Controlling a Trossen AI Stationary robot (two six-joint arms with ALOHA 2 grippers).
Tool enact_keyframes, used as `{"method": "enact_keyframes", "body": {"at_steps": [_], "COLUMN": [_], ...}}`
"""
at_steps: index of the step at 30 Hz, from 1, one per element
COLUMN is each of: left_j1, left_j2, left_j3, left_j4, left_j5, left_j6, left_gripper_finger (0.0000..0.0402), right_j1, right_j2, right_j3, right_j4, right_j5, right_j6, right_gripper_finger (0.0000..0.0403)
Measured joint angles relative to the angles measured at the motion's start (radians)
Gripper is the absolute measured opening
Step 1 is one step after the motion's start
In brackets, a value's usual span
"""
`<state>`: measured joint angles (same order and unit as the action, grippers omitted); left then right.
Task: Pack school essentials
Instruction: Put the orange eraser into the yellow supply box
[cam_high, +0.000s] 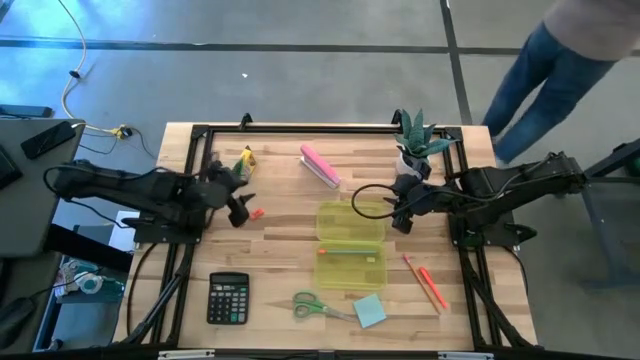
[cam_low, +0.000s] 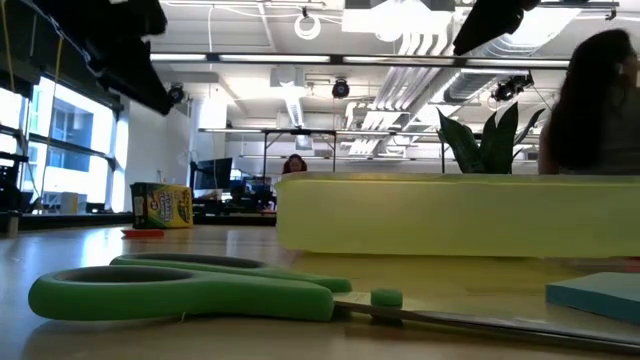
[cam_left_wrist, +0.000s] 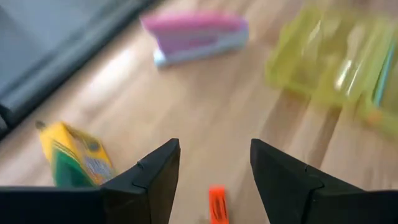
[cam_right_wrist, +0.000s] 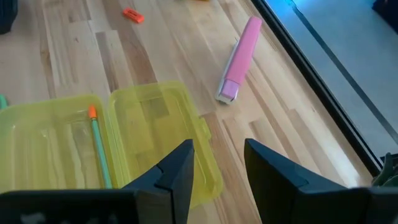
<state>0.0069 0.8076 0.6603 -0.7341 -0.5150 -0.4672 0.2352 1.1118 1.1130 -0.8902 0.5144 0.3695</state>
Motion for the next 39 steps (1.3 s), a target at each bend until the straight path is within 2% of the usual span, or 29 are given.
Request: {"method": "enact_keyframes", "body": {"at_steps": [12, 19, 30, 39], "left_j1": [0.197, 0.246, 0.248, 0.248], "left_j2": [0.257, 0.36, 0.454, 0.516], "left_j3": [0.001, 0.001, 0.001, 0.0], "left_j4": [-0.011, -0.01, 0.001, 0.005], "left_j5": [0.202, 0.313, 0.373, 0.378], "left_j6": [0.007, -0.028, -0.027, -0.019], "left_gripper_finger": [0.0184, 0.0193, 0.0193, 0.0193], "right_j1": [0.0, 0.0, 0.0, 0.0], "right_j2": [0.0, 0.0, 0.001, 0.001], "right_j3": [0.0, 0.0, 0.0, 0.0], "right_j4": [-0.002, -0.004, -0.005, -0.007], "right_j5": [0.0, 0.0, 0.0, 0.0], "right_j6": [-0.002, -0.003, -0.003, -0.003], "right_gripper_finger": [0.0134, 0.0134, 0.0134, 0.0134]}}
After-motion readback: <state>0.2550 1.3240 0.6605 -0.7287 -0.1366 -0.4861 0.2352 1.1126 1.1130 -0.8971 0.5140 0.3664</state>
